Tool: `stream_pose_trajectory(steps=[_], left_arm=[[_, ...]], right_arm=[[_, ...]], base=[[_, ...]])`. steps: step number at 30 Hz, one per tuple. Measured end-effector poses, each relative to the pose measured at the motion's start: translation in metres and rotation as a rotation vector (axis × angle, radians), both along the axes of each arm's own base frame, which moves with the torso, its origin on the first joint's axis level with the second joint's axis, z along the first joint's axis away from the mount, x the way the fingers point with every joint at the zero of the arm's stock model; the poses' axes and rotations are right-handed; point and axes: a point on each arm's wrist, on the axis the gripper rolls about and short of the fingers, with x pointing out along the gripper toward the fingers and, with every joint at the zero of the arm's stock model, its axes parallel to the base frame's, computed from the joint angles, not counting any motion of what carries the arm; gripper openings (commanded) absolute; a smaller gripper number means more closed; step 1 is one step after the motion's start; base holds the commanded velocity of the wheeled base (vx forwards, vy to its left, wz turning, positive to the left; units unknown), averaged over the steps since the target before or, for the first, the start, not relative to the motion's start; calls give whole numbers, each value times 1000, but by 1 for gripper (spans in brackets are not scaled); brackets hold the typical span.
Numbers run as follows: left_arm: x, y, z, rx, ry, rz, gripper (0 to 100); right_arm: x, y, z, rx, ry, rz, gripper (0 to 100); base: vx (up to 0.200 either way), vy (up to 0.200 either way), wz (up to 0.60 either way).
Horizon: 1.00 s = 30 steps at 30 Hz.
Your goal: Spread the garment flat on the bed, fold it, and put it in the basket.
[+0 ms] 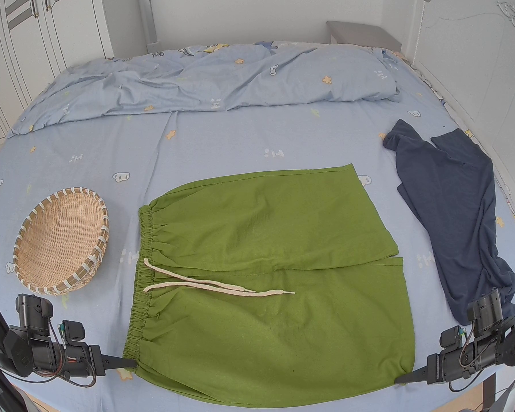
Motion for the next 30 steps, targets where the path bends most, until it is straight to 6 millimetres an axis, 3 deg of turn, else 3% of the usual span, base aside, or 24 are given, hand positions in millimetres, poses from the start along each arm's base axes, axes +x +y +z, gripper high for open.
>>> stream_pose_trajectory(steps=[11, 20, 30], left_arm=[[-13, -2, 4, 3, 64, -1, 0], [-25, 3, 5, 81, 5, -68, 0], [-29, 5, 6, 82, 84, -51, 0]], right_arm=[[-13, 0, 8, -5, 31, 11, 0], [-30, 0, 13, -42, 65, 112, 0], [-22, -1, 21, -52, 15, 116, 0]], base=[[0, 0, 0], [0, 0, 0], [0, 0, 0]])
